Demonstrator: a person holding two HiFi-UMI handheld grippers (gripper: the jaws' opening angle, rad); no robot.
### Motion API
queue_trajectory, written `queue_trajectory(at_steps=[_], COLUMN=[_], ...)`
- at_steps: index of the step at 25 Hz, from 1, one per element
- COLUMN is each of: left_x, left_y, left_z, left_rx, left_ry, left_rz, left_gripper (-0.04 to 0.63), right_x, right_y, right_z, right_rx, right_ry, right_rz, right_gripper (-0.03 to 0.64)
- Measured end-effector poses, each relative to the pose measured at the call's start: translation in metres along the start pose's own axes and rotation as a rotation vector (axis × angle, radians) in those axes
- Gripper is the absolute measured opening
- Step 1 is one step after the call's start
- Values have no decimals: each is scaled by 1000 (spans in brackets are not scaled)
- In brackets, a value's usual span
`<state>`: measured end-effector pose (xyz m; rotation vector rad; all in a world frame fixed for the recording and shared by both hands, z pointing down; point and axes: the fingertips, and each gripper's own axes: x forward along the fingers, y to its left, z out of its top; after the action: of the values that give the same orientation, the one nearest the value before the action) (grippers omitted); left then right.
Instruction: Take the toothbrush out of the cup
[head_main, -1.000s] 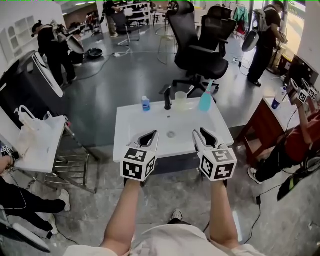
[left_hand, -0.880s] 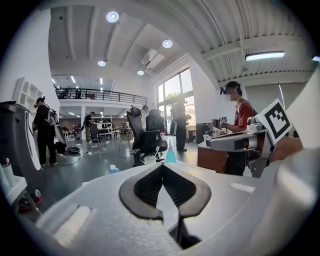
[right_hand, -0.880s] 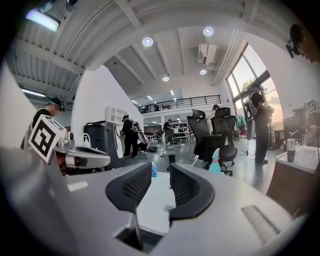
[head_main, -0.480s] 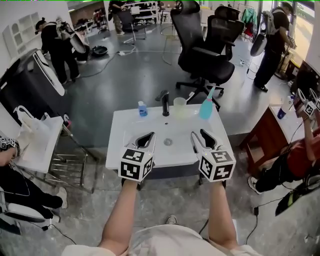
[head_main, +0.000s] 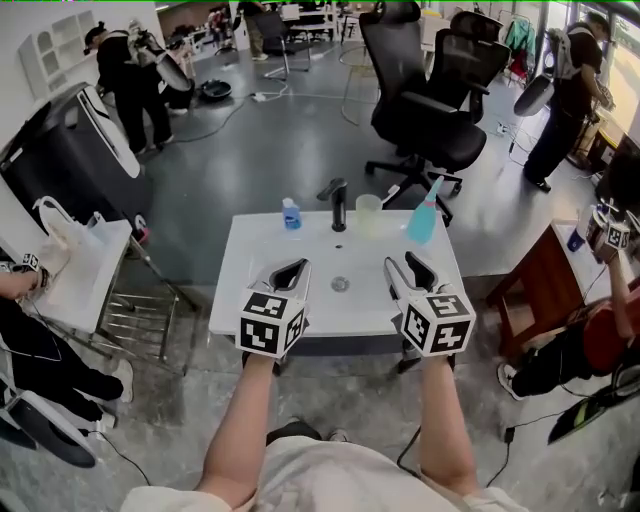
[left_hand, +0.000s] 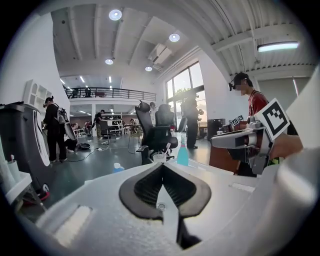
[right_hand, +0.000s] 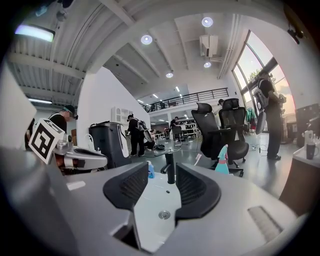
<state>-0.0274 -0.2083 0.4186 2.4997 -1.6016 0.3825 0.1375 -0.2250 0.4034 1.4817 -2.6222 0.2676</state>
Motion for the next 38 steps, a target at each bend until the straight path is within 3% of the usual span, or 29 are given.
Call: queue_trajectory(at_steps=[19, 38], left_x=[84, 188], left_y=[27, 112], left_z=[22, 53], left_rx=[6, 2], left_ry=[-19, -13], left_rz=[-35, -67], left_gripper=[2, 2], right_x=[66, 186], right_y=[-54, -114], right_z=[7, 2], right_rx=[27, 111], right_ry=[7, 69], right_rz=[-36, -124], right_gripper=[167, 167])
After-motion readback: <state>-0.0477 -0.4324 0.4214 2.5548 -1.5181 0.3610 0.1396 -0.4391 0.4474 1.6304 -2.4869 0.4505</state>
